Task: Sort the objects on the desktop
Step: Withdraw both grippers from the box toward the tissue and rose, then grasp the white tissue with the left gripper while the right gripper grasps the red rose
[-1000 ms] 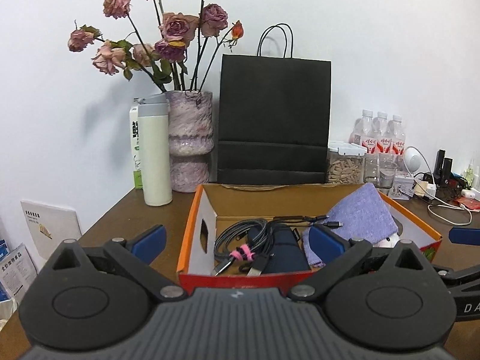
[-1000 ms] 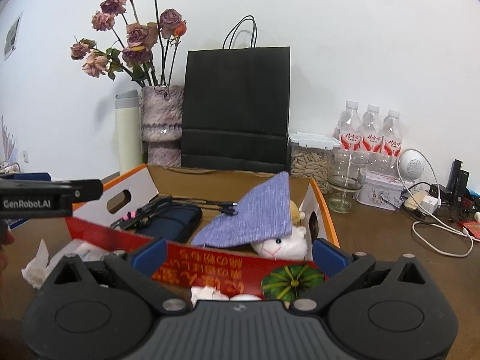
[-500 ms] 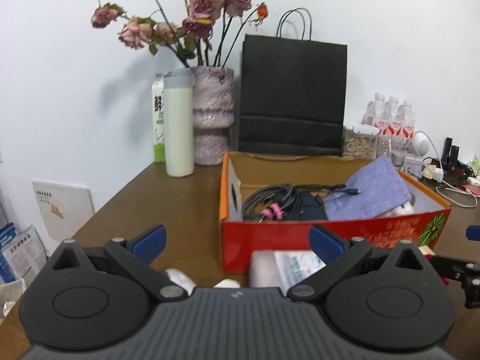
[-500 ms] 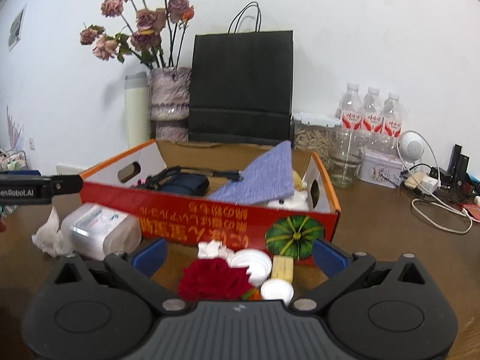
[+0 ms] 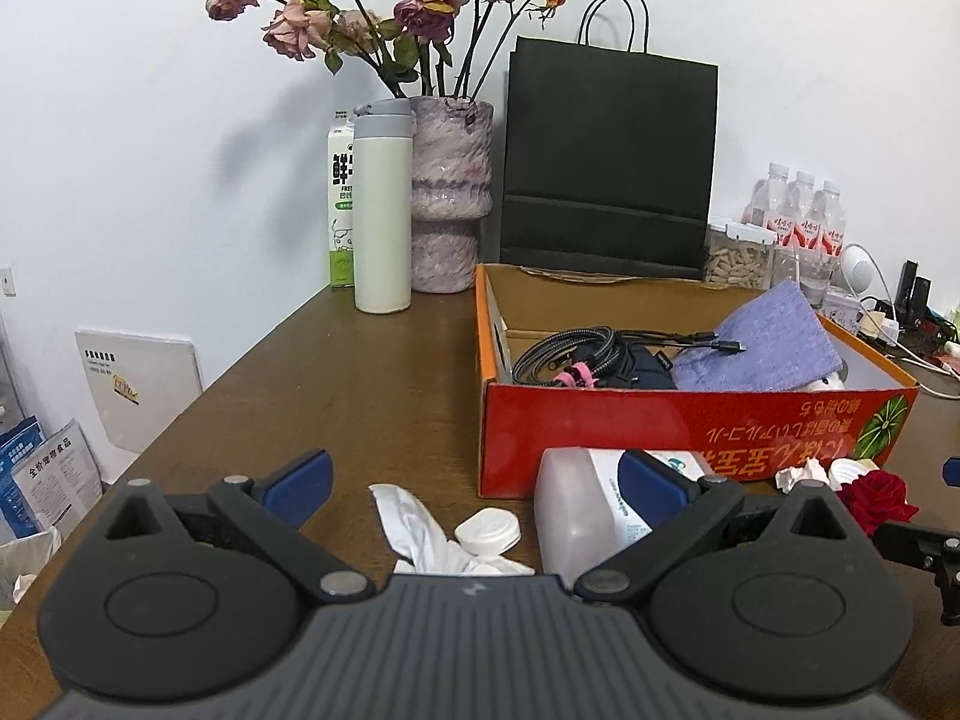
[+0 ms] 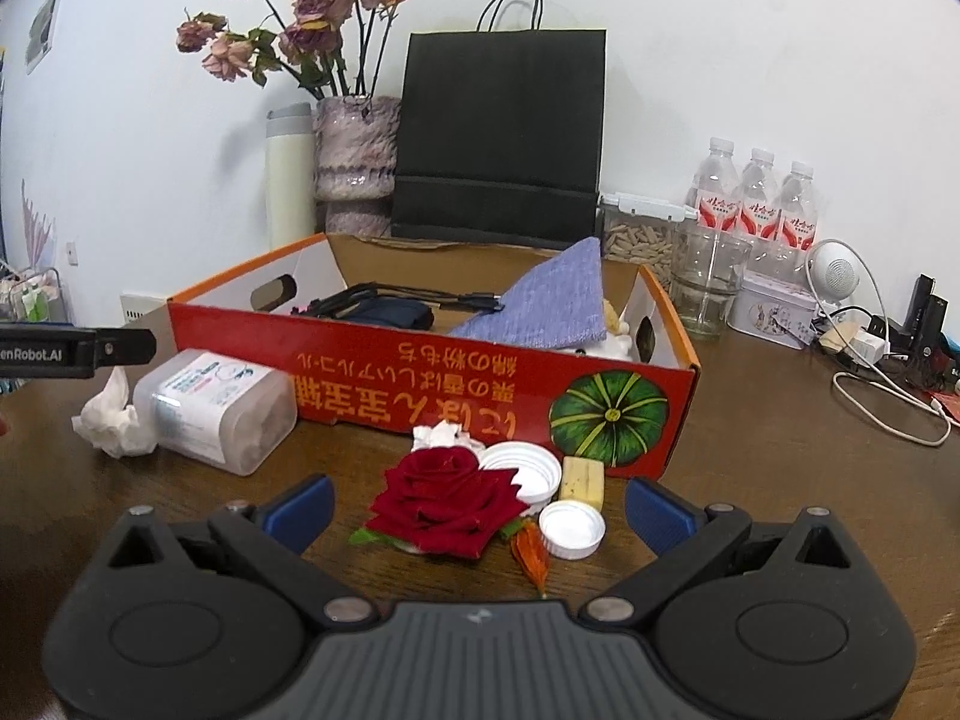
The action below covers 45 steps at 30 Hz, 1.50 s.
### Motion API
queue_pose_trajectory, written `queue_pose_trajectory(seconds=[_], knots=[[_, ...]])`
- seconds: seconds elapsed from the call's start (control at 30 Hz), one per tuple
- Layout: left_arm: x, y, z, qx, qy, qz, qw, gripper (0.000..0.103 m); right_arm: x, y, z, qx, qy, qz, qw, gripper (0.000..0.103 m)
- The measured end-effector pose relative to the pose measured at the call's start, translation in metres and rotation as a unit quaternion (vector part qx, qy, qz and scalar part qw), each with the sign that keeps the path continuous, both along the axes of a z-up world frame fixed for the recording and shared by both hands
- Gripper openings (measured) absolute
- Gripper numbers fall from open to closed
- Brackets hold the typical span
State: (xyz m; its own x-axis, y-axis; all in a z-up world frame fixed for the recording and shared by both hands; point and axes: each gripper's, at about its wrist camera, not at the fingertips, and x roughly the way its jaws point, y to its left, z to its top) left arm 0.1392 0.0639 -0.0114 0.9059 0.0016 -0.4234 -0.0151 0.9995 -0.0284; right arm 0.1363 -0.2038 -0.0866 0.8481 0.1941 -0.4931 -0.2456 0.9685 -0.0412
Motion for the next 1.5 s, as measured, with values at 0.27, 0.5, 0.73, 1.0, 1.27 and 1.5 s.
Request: queue_pose_trajectory(seconds=[0.27, 0.5, 0.73, 1.0, 1.27, 1.5], knots=[[0.000, 0.010, -0.005, -0.002, 0.015, 0.010, 0.9998, 0.103, -0.001, 0.001, -0.004, -0.007, 0.012, 0.002, 1.000, 0.103], [0.002, 0.018, -0.010, 0.000, 0.035, 0.013, 0.9993, 0.103, 0.002, 0.002, -0.006, -0.009, 0.022, 0.004, 1.000, 0.103], [0.008, 0.026, -0.017, 0.000, 0.061, 0.004, 0.9981, 0.103, 0.005, -0.003, -0.006, 0.005, 0.025, -0.002, 1.000, 0.103], [0.012, 0.033, -0.024, 0.001, 0.081, -0.005, 0.9967, 0.103, 0.009, 0.003, -0.008, 0.005, 0.026, 0.010, 1.000, 0.101], [0.017, 0.027, -0.029, -0.002, 0.104, -0.037, 0.9939, 0.091, 0.019, 0.007, -0.009, 0.020, 0.041, 0.020, 0.999, 0.081], [0.015, 0.026, -0.030, -0.004, 0.105, -0.040, 0.9936, 0.072, 0.017, 0.005, -0.009, 0.031, 0.039, 0.024, 0.998, 0.060]])
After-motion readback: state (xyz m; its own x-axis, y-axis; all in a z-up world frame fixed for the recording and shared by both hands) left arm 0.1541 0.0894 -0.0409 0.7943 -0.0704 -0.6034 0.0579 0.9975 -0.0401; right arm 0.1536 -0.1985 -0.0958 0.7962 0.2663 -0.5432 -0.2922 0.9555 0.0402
